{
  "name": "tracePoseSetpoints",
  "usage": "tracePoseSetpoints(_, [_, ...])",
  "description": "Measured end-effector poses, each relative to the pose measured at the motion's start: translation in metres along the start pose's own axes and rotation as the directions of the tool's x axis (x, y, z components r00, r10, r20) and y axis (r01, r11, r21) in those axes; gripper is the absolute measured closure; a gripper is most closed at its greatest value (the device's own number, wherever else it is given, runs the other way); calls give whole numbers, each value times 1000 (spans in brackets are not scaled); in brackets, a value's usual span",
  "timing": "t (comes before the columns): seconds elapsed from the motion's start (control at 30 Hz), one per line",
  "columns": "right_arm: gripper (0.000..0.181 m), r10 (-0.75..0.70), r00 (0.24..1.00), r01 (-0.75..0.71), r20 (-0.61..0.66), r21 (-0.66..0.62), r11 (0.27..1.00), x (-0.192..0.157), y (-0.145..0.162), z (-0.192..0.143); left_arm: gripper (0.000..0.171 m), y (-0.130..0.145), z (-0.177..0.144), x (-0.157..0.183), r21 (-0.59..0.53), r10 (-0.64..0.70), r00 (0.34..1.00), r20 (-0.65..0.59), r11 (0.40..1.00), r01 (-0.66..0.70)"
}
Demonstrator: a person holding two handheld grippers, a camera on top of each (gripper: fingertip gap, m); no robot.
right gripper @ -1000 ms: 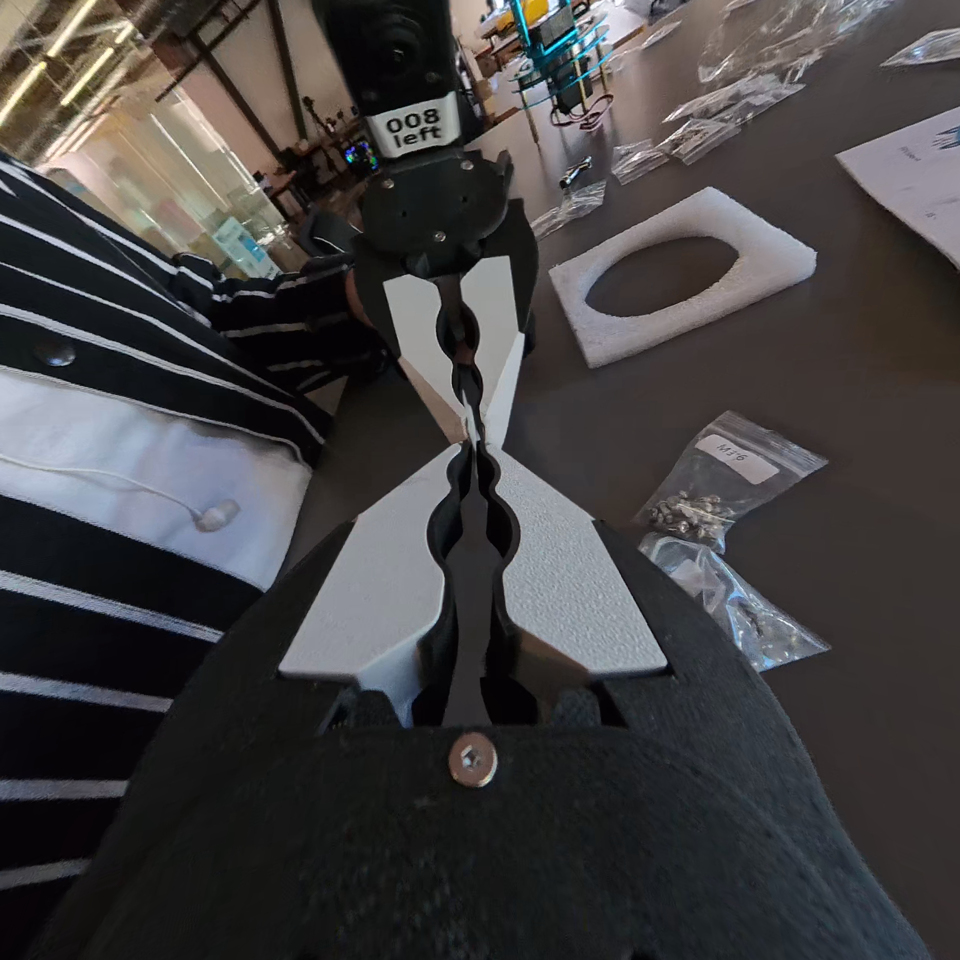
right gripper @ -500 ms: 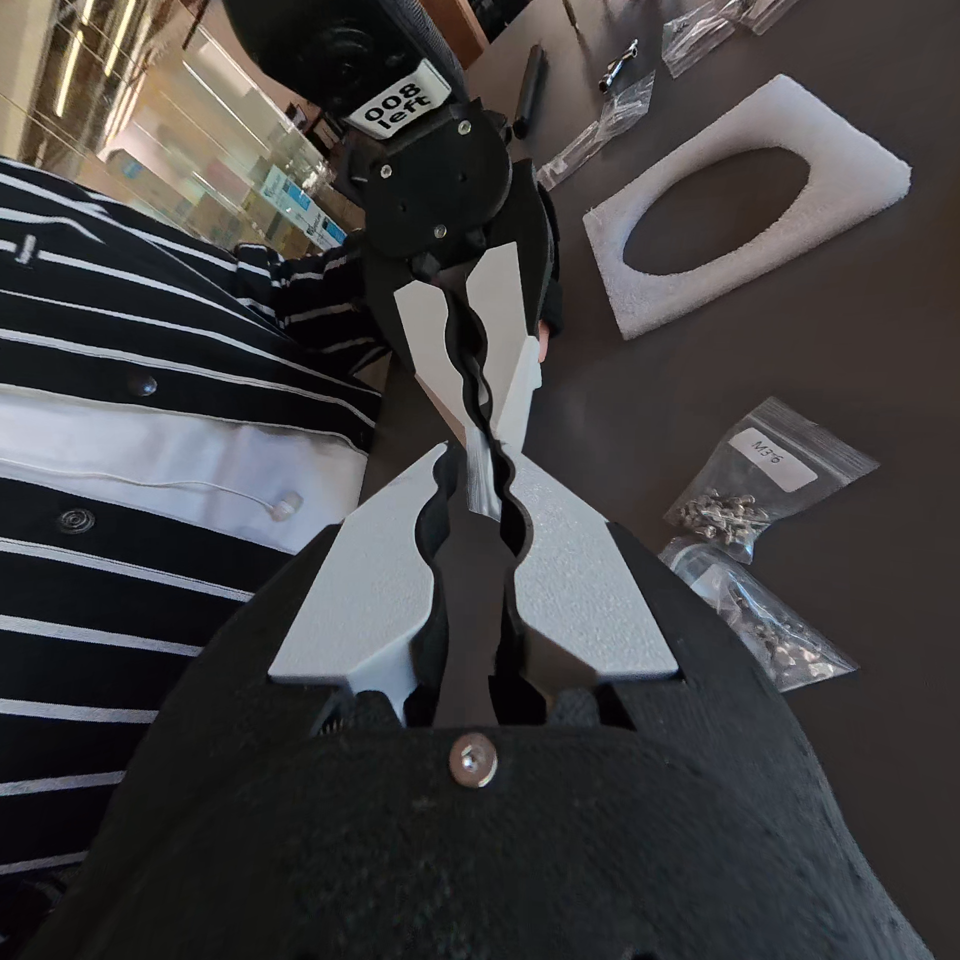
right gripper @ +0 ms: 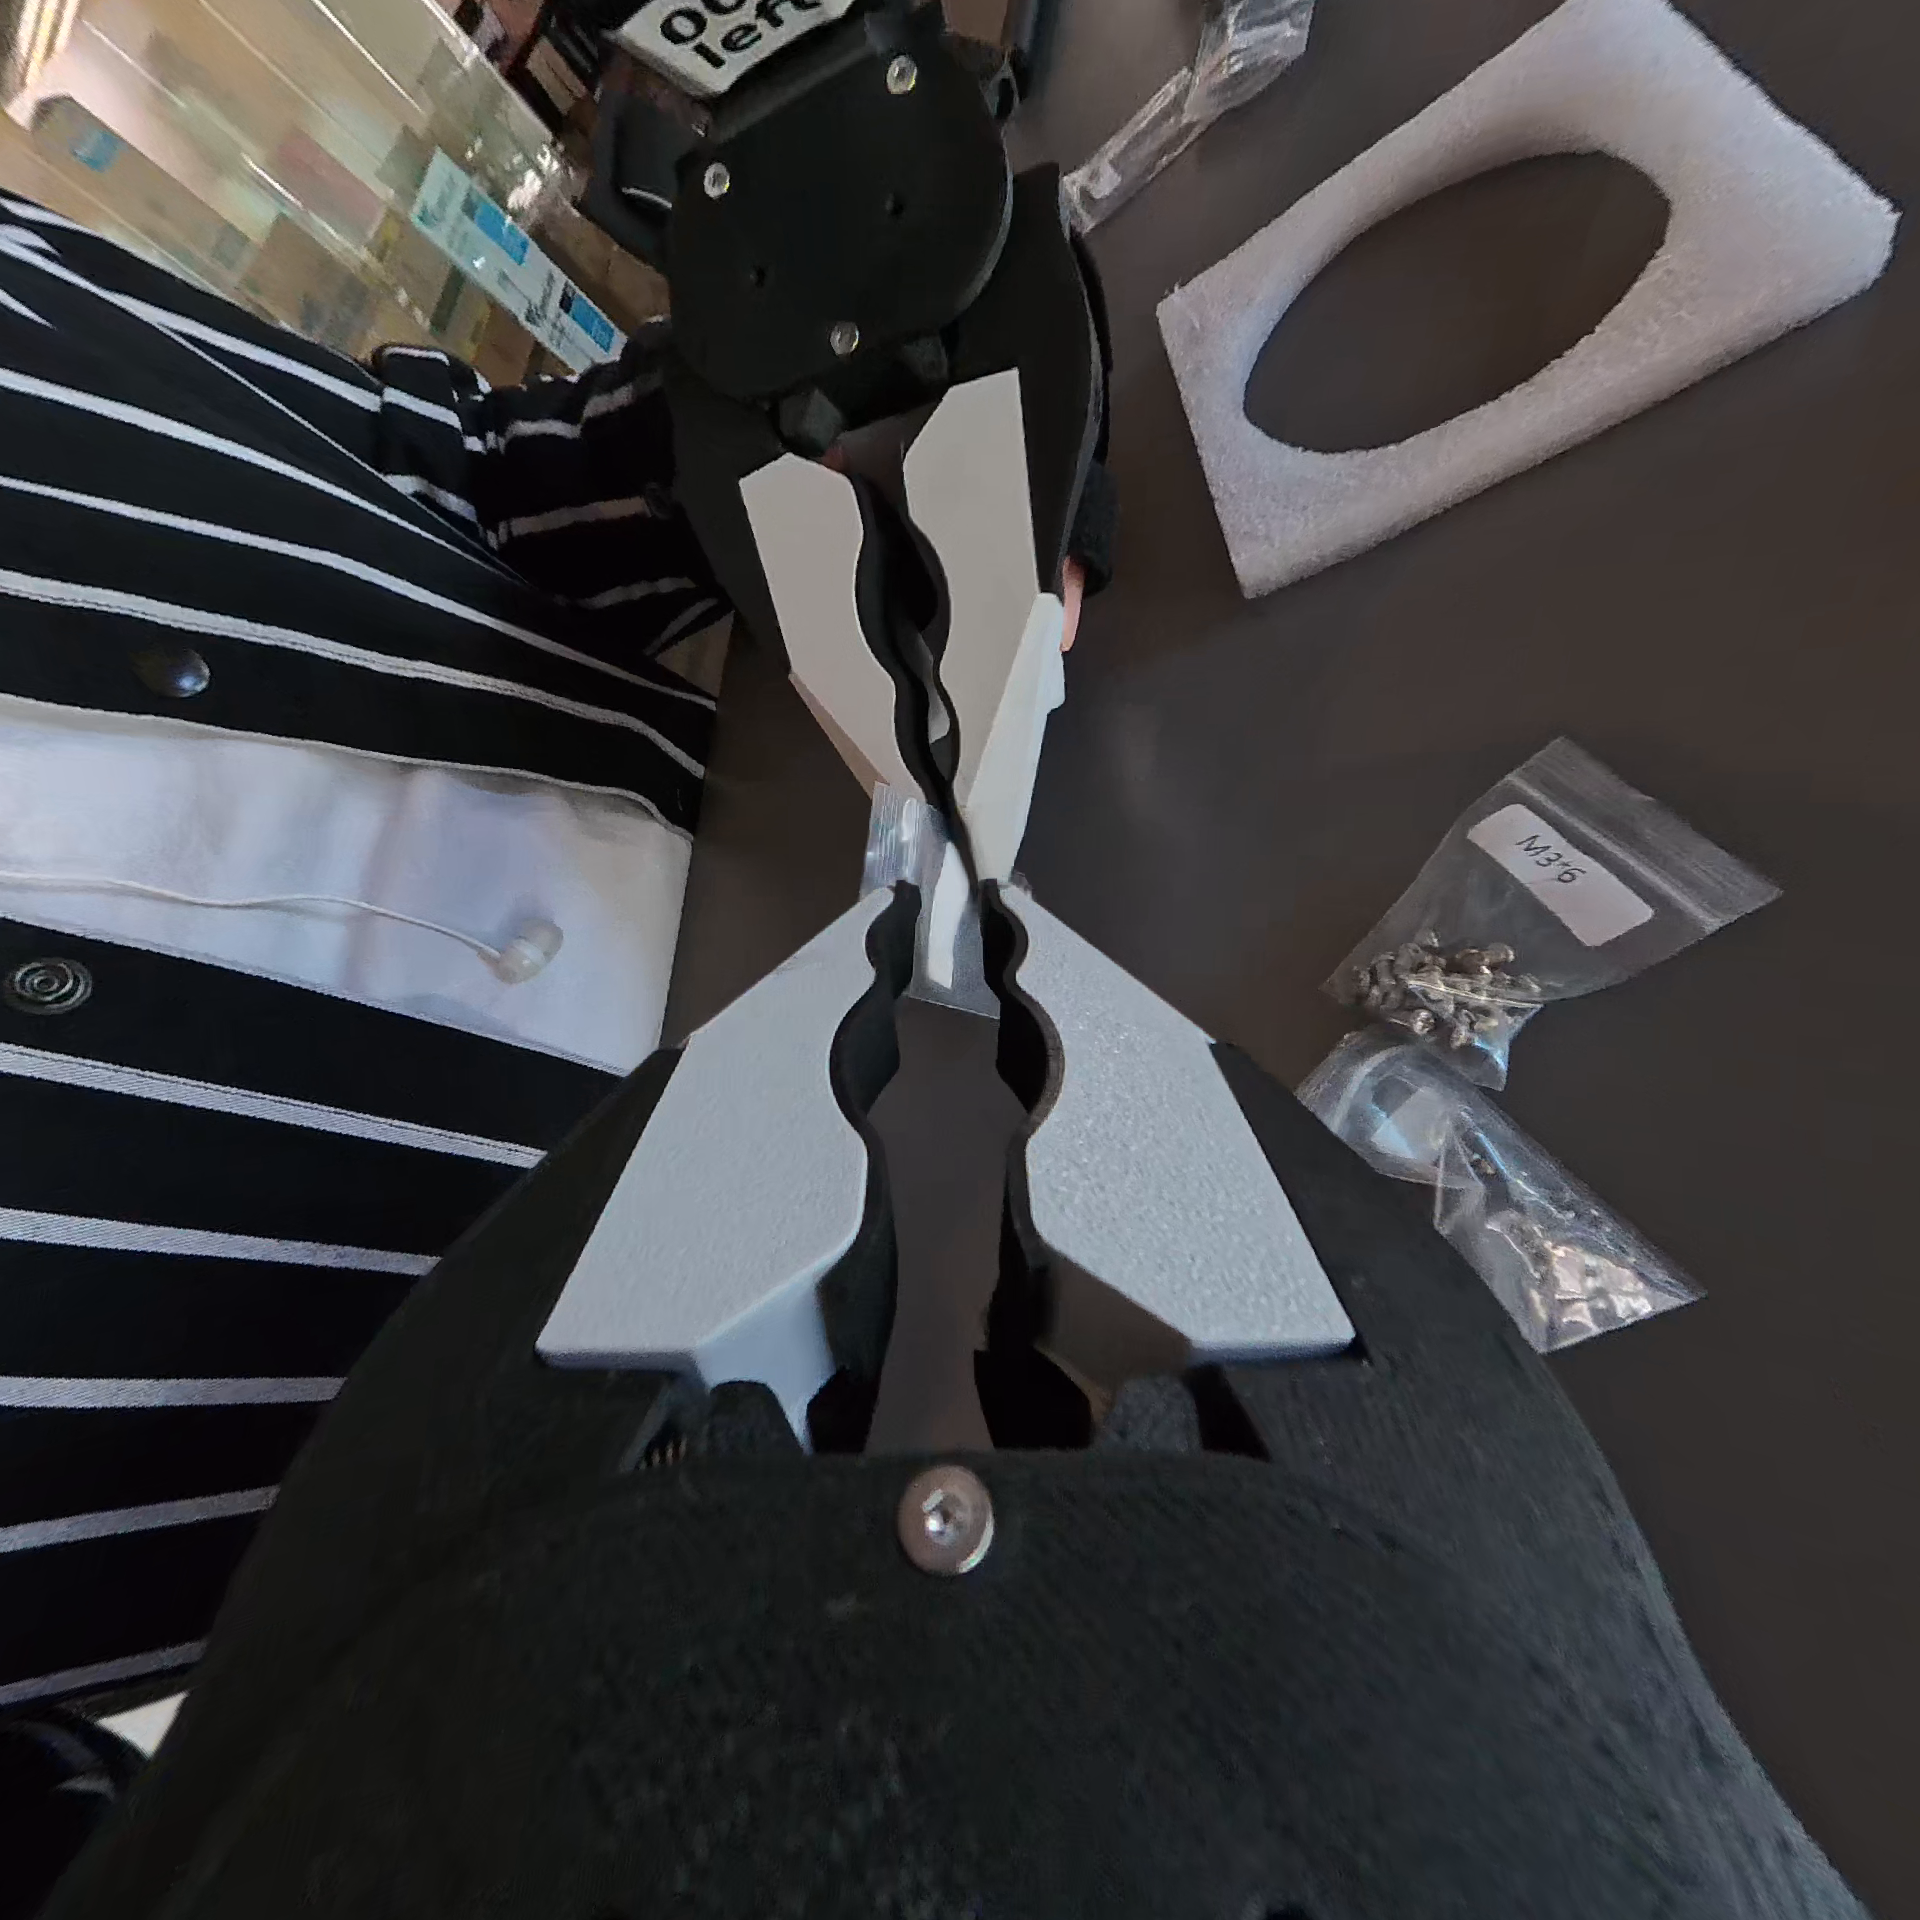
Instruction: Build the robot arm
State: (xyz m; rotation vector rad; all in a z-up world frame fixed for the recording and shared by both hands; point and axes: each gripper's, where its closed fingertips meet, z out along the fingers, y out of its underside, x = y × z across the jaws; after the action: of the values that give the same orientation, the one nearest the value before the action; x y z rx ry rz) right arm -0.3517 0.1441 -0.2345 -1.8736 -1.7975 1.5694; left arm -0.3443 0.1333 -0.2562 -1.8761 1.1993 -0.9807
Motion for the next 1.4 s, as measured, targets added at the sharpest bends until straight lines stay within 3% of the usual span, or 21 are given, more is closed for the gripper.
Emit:
tracePoseSetpoints(0.47, [155,-4,1000,3,21,25,1000,-11,6,10,171,-5,-1,3,39,30,1000,-2,999,-30])
tracePoseSetpoints(0.7, [171,37,998,-42,49,104,994,-12,9,8,171,-10,-5,7,82,41,999,-20,996,-39])
tracePoseSetpoints(0.93, [168,91,993,-104,71,223,969,-12,2,6,171,-10,-10,6,98,11,999,-38,995,-7])
tracePoseSetpoints(1.0, [161,52,998,-56,22,246,968,-10,1,4,171,-7,-11,7,82,-13,998,-59,996,18])
tracePoseSetpoints(1.07, [157,-81,994,97,-74,252,963,-12,-2,-2,171,-3,-10,7,60,-31,997,-67,998,35])
tracePoseSetpoints(1.17, [161,-207,958,249,-200,211,945,-12,-4,-9,171,-5,-11,5,76,-18,999,-51,997,22])
tracePoseSetpoints(1.4, [168,-155,978,189,-136,289,939,-16,-14,-12,171,-4,-10,8,72,-13,998,-68,997,18])
